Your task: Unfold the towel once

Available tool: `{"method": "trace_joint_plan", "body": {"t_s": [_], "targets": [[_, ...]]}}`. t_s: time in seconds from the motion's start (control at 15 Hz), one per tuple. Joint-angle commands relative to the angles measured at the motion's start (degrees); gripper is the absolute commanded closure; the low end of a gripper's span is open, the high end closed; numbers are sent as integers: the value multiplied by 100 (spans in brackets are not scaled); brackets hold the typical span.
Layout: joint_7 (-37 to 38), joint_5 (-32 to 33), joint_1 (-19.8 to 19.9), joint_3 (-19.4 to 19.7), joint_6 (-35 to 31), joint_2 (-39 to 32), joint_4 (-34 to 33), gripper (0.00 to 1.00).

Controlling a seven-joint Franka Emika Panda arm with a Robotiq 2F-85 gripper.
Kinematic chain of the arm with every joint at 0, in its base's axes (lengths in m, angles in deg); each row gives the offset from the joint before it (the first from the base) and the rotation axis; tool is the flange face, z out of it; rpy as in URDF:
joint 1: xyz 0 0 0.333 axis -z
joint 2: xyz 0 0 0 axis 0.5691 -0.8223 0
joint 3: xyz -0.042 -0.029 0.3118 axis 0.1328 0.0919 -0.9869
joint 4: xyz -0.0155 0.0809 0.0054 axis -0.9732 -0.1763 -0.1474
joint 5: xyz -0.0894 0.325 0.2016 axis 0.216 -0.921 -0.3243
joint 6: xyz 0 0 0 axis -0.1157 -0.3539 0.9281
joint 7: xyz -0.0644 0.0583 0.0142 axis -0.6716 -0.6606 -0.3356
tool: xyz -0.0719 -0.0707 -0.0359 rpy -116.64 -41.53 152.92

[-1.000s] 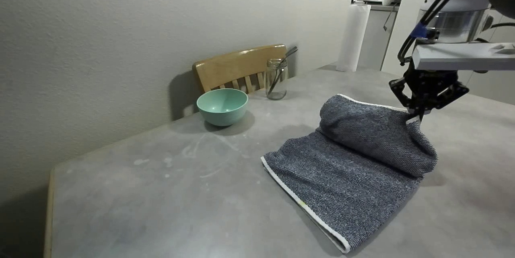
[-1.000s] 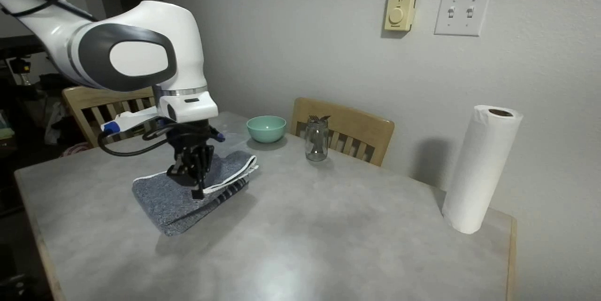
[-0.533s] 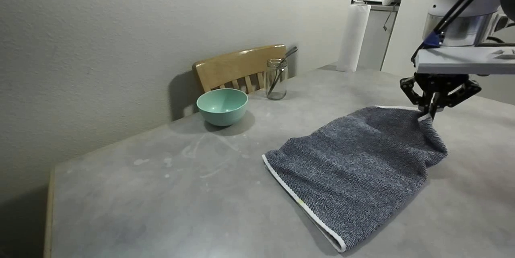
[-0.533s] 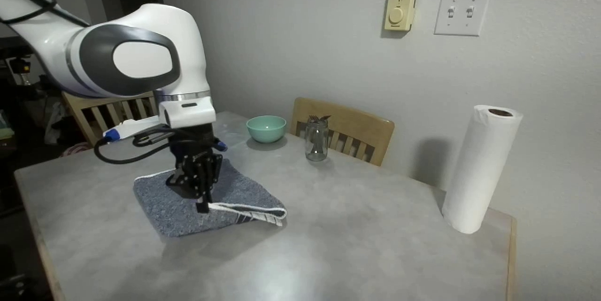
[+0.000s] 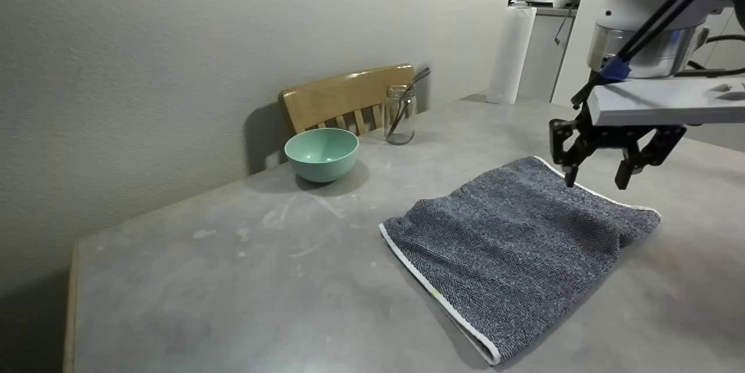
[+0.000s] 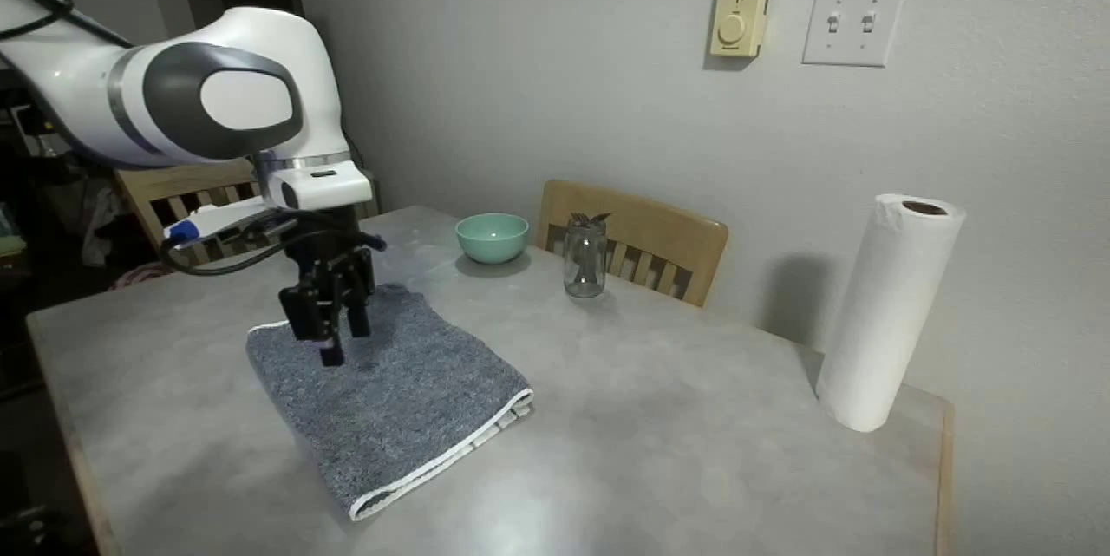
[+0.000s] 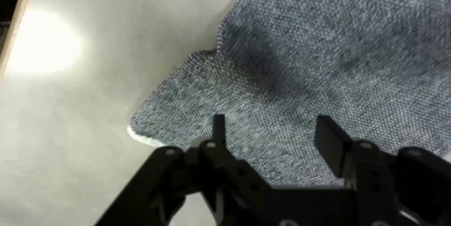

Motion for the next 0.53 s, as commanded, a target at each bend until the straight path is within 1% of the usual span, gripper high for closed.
{"method": "trace_joint_plan", "body": {"t_s": [0.0, 0.07, 0.2, 0.33, 0.47], "targets": [[-838, -649, -256, -554, 98, -312, -322, 2], [-1108, -784, -316, -666, 176, -332, -380, 0], [-1308, -847, -436, -742, 608, -276, -489, 0], [-1141, -624, -545, -691, 1158, -87, -563, 0], [-1119, -515, -579, -721, 1624, 85, -671, 0]]}}
